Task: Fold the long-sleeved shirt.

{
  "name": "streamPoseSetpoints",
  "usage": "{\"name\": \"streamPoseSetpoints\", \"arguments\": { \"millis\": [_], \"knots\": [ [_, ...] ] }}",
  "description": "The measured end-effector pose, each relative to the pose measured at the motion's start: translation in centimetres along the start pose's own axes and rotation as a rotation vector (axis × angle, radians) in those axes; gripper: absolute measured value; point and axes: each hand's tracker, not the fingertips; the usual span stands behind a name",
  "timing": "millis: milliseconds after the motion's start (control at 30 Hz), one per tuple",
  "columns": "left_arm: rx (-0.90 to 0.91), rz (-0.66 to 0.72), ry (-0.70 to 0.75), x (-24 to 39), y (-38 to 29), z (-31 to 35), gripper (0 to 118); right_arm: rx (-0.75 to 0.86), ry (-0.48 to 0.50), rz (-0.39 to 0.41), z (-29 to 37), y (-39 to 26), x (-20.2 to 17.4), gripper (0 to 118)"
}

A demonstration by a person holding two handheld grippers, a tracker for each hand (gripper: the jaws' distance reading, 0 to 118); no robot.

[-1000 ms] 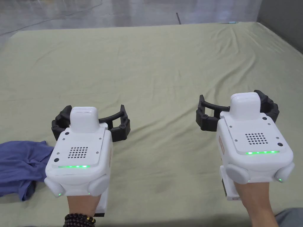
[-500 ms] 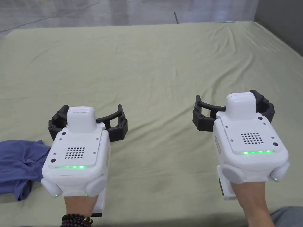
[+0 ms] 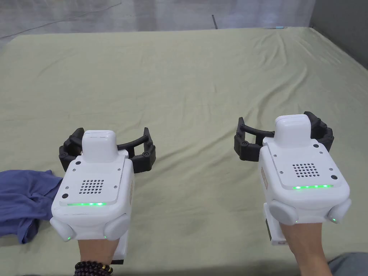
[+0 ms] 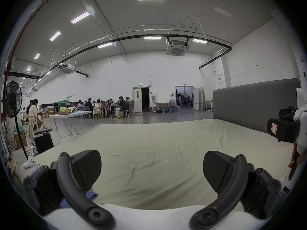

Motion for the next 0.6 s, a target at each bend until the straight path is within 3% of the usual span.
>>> {"name": "streamPoseSetpoints", "arguments": {
  "millis": [500, 600],
  "knots": [
    [-0.001, 0.005, 0.001, -0.07, 0.05, 0.11, 118, -0.034, 0.010, -0.014, 0.01, 0.07, 0.02, 118],
    [-0.001, 0.005, 0.001, -0.14, 0.06, 0.12, 118, -0.039, 0.073, -0.108, 0.13, 0.17, 0.26, 118]
  ]
}}
